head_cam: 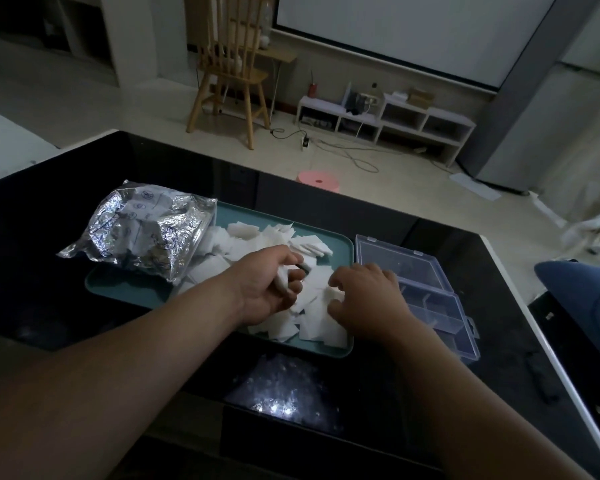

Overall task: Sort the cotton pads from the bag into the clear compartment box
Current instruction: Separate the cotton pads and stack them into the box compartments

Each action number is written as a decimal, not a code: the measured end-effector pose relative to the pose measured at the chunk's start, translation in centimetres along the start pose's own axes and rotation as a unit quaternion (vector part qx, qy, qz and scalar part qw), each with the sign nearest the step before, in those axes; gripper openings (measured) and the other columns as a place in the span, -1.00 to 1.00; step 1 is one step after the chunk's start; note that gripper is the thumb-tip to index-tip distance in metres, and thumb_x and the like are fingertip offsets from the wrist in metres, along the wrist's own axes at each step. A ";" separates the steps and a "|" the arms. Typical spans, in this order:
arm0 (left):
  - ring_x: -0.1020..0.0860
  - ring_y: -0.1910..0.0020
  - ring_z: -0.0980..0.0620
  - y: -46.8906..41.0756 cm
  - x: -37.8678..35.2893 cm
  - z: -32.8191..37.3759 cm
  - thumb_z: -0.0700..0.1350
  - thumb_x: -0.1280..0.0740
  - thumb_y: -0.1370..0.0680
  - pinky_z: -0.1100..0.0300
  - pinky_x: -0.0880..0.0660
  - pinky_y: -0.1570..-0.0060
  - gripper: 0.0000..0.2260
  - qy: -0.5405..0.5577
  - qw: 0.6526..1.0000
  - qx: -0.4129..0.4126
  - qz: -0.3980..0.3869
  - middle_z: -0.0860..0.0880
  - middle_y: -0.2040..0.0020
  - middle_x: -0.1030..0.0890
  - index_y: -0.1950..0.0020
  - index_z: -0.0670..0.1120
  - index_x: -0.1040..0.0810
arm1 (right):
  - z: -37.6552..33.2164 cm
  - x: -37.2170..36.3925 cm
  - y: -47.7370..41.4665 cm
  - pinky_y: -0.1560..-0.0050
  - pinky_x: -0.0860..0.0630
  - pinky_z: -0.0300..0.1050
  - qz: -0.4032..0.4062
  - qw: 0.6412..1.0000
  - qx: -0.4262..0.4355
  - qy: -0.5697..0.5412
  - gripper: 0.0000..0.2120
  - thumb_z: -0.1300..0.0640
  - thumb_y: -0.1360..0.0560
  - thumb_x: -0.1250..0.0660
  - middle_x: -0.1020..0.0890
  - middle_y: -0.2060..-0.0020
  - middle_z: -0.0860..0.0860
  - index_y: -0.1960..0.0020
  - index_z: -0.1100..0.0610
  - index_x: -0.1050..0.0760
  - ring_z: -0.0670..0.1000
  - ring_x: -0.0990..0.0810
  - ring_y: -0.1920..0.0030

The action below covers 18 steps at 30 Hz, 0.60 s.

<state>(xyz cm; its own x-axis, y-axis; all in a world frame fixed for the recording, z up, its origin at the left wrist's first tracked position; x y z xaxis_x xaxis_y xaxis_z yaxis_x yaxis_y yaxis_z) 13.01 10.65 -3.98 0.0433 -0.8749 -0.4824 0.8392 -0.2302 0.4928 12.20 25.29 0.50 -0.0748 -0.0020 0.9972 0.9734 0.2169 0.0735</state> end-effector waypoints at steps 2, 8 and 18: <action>-0.39 0.39 0.05 0.1 0.0 0.2 -0.21 -0.19 -0.59 0.30 -0.31 0.48 -0.89 -0.012 1.000 -0.002 0.001 -0.08 0.27 -0.49 -0.04 -0.11 -0.51 | -0.7 0.3 0.2 -0.38 -0.33 0.13 0.011 1.000 0.018 0.013 -0.63 -0.25 -0.57 -0.29 -0.60 -0.20 -0.07 -0.30 -0.12 -0.53 0.05 -0.46 -0.31; -0.31 0.34 0.05 0.8 -0.4 -0.1 -0.22 -0.15 -0.59 0.28 -0.22 0.34 -0.85 -0.048 0.999 0.006 0.002 -0.07 0.27 -0.43 0.06 -0.14 -0.51 | -2.4 -2.3 0.7 -0.28 -0.37 0.13 -0.039 0.997 0.026 0.066 -0.51 -0.28 -0.51 -0.39 -0.62 -0.18 0.01 -0.31 -0.04 -0.49 0.12 -0.51 -0.25; -0.35 0.35 0.04 0.8 -0.1 0.5 -0.31 -0.16 -0.56 0.23 -0.31 0.36 -0.81 -0.102 0.993 -0.048 0.030 -0.09 0.22 -0.45 -0.05 -0.11 -0.50 | 0.3 0.0 0.8 0.21 -0.61 -0.12 -0.061 0.969 -0.043 -0.235 -0.81 -0.04 -0.58 -0.43 -0.67 0.14 0.02 -0.02 0.07 -0.57 -0.04 -0.67 0.23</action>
<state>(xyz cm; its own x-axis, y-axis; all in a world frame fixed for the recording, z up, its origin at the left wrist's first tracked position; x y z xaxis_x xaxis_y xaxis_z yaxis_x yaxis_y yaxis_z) 13.42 10.30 -3.20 -0.0076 -0.9563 -0.2922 0.8864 -0.1417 0.4408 12.93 25.73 0.54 -0.2604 0.4267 0.8661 0.9642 0.1615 0.2103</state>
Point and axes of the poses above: each hand's wrist, its own y-axis away from the middle knuckle, its own x-axis out of the back of the hand, z = x × y, the point moved 9 cm from there along -y, towards the middle knuckle
